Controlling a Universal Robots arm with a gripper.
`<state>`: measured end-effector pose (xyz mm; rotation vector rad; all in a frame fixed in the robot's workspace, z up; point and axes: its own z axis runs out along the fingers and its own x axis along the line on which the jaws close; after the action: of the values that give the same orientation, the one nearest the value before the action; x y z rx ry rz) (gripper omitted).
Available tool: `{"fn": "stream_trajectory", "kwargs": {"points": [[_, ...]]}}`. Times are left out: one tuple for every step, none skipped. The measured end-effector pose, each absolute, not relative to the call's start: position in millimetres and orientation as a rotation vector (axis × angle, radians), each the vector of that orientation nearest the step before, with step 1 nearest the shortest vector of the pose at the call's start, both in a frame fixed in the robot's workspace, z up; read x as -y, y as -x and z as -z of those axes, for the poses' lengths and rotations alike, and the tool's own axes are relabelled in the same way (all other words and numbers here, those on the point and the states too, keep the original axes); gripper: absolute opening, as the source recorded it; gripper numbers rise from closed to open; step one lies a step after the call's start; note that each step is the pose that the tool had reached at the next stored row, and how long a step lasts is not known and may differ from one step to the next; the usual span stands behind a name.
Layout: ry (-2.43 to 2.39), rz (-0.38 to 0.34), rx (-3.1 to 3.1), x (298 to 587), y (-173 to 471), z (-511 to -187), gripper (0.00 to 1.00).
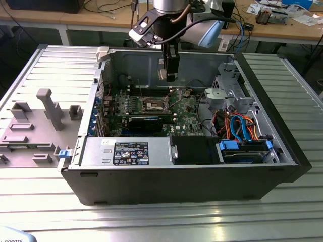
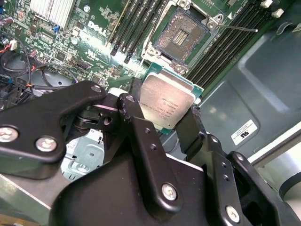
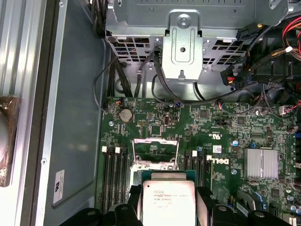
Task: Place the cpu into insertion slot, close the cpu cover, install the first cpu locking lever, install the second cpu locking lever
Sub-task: 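Place the cpu into insertion slot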
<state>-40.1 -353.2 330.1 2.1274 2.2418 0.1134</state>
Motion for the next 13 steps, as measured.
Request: {"fn": "stream_trajectory", "kwargs": {"points": [[-2.128, -0.113, -2.242, 353.2, 40.0, -330.0, 0.54], [-2.130, -0.114, -2.239, 353.2, 40.3, -329.7, 0.54], [-2.135, -0.114, -2.234, 353.1, 40.3, -329.2, 0.54], [-2.147, -0.113, -2.222, 353.1, 40.3, -328.7, 0.54], [-2.158, -0.112, -2.211, 353.1, 40.3, -328.3, 0.54], [-2.174, -0.112, -2.195, 353.1, 40.3, -327.8, 0.54], [-2.187, -0.111, -2.181, 353.1, 40.9, -326.9, 0.54], [-2.188, -0.112, -2.180, 353.1, 42.1, -325.5, 0.54], [-2.188, -0.111, -2.180, 353.1, 42.8, -324.3, 0.54], [-2.188, -0.111, -2.180, 353.0, 44.1, -321.0, 0.54], [-2.188, -0.112, -2.180, 353.0, 45.1, -319.2, 0.54], [-2.188, -0.111, -2.180, 353.0, 46.0, -316.8, 0.54], [-2.188, -0.111, -2.180, 353.0, 46.5, -314.5, 0.54]]}}
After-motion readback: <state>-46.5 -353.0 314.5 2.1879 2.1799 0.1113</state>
